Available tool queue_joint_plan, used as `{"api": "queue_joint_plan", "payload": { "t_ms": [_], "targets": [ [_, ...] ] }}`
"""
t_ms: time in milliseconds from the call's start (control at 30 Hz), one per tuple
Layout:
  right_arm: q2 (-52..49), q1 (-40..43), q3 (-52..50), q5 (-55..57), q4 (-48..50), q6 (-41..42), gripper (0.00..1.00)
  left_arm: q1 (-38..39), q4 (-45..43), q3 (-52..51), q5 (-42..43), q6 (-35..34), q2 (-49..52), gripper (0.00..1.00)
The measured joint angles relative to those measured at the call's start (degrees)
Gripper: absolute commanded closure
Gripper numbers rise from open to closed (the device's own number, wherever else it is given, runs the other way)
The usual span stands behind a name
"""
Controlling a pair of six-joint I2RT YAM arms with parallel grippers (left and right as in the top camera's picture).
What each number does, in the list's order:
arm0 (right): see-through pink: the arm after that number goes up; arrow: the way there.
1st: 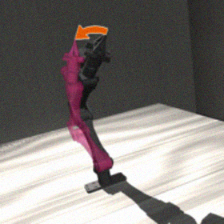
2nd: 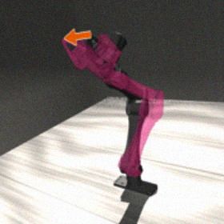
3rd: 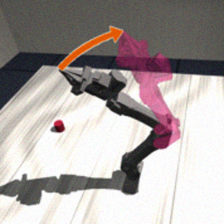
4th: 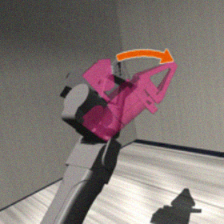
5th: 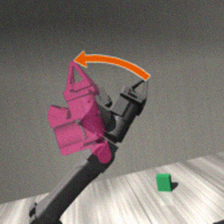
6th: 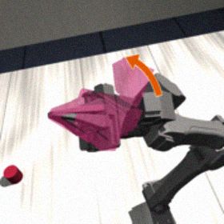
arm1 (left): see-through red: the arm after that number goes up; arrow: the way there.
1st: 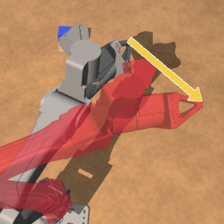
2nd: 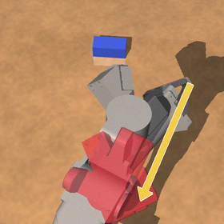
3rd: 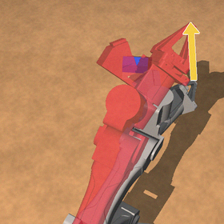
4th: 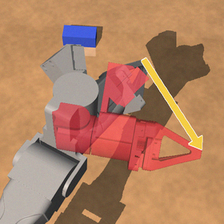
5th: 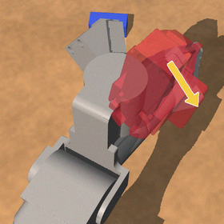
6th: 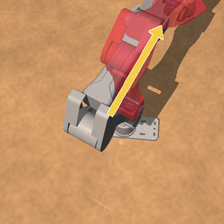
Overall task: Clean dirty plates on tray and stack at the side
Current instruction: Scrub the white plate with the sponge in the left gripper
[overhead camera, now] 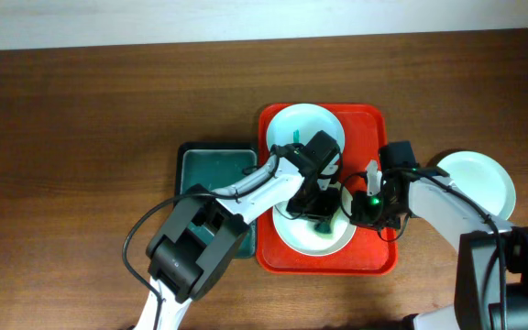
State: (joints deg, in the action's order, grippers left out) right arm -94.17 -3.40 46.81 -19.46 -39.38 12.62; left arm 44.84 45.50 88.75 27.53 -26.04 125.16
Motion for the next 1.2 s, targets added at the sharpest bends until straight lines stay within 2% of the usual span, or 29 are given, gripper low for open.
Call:
{"api": "queue_joint_plan", "payload": {
  "t_ms": [167,233,300,333,467,567,700,900,1033,1100,1200],
  "targets": [
    [0.0,-0.13,-0.02,-0.61,-0.24,-0.02,0.96,-0.48,12.26,0.94,-6.93,0.07,-0.42,1.0],
    [-0.02,-0.17,-0.07,-0.9,-0.22,0.02,0.96,-0.61,16.02,1.81,-14.8,0.04,-0.7,1.0],
    [-0.02,-0.17,-0.11,-1.05,-0.2,0.0,0.96,-0.63,17.31,2.29,-20.72,0.04,-0.87,1.0],
    [-0.02,-0.17,-0.11,-1.07,-0.2,-0.02,0.96,-0.66,17.81,2.78,-27.15,0.02,-0.87,1.0],
    [-0.07,-0.57,-0.13,-1.68,0.22,0.35,0.96,-0.59,16.61,3.96,-35.23,-0.74,-0.74,1.0],
    [-0.07,-0.46,-0.11,-1.11,0.04,0.63,0.96,-0.98,12.7,3.93,-33.14,-0.87,-0.74,1.0],
    [-0.07,-0.26,-0.11,-0.63,-0.22,0.72,0.96,-2.03,2.84,3.96,-18.49,-1.05,-0.2,1.0],
    [0.17,0.07,-0.11,0.33,-0.7,0.59,0.96,0.13,0.57,4.7,-9.44,-0.15,1.62,1.0],
    [0.22,0.04,-0.11,0.28,-0.68,0.42,0.96,-0.07,6.71,7.37,-10.05,1.6,2.64,1.0],
    [0.22,0.04,-0.11,0.28,-0.66,0.42,0.96,-0.02,14.99,9.88,-15.65,2.08,3.26,1.0],
    [0.22,0.04,-0.11,0.28,-0.66,0.44,0.96,-0.92,22.84,12.83,-24.83,2.19,4.22,1.0]
  ]
}}
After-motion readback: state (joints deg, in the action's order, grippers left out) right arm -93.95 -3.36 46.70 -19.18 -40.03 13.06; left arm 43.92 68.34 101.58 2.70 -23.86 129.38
